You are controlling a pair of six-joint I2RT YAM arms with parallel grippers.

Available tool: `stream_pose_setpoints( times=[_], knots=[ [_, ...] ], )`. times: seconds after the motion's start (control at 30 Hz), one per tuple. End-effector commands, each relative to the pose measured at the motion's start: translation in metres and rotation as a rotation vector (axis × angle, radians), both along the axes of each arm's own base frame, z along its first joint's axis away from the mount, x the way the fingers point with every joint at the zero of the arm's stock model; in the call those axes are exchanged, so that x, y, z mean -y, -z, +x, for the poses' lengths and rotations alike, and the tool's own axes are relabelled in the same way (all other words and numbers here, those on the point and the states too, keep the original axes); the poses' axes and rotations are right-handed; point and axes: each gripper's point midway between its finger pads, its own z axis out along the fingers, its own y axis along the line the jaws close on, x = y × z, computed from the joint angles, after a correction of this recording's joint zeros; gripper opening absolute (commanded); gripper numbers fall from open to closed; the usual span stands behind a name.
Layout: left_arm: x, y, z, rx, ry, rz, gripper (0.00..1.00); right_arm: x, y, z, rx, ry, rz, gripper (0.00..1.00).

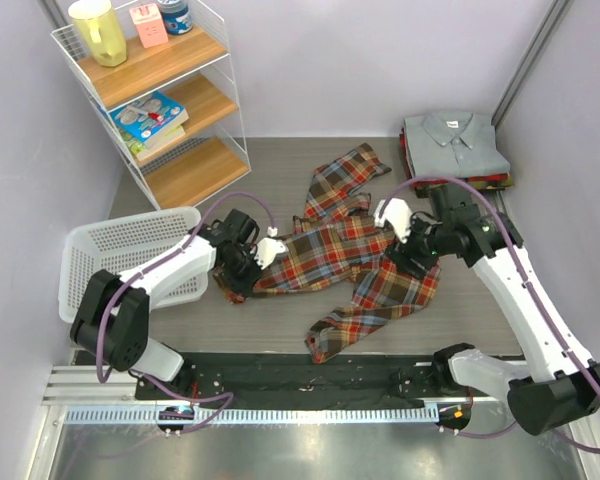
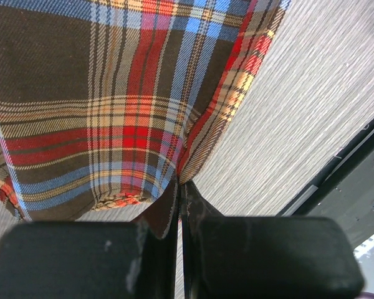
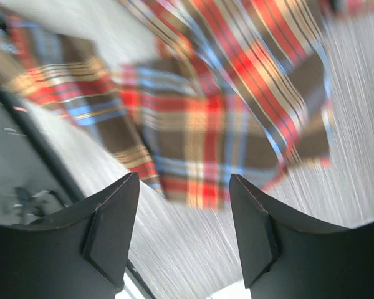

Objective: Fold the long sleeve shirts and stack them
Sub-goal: Flatten the shirt out

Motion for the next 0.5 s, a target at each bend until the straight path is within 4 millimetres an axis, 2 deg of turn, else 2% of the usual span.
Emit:
stream_pose_setpoints(
  times=[0.0,0.07,0.13,0.17,0.2,0.23,0.3,0.33,0.4,0.47],
  knots=[
    [0.009,-0.01,0.007,-0.009,-0.012,-0.043,0.0,0.05,0.014,0.031,0.053,0.091,-0.097,0.65],
    [0.01,-0.01,0.007,-0.016,-0.011,-0.047,0.0,0.062,0.025,0.035,0.028,0.06,-0.129,0.63],
    [0.01,-0.011,0.005,-0.019,-0.01,-0.047,0.0,0.075,0.036,0.023,-0.024,0.033,-0.168,0.55],
    [0.009,-0.011,0.005,-0.018,-0.009,-0.045,0.0,0.078,0.036,0.016,-0.013,-0.032,-0.199,0.52],
    [0.009,-0.012,0.004,-0.013,-0.008,-0.047,0.0,0.079,0.046,-0.002,-0.071,-0.067,-0.206,0.51],
    [0.009,-0.012,0.005,-0.01,-0.006,-0.049,0.0,0.078,0.05,-0.012,-0.087,-0.106,-0.207,0.5],
    [0.009,-0.01,0.004,-0.015,-0.006,-0.048,0.0,0.075,0.067,-0.039,-0.141,-0.182,-0.201,0.53],
    [0.009,-0.009,0.005,-0.016,-0.007,-0.05,0.0,0.072,0.075,-0.043,-0.151,-0.2,-0.209,0.57],
    [0.01,-0.008,0.005,-0.016,-0.006,-0.053,0.0,0.071,0.094,-0.041,-0.156,-0.195,-0.229,0.62],
    [0.011,-0.007,0.004,-0.025,-0.01,-0.056,0.0,0.063,0.106,-0.037,-0.164,-0.205,-0.228,0.67]
  ],
)
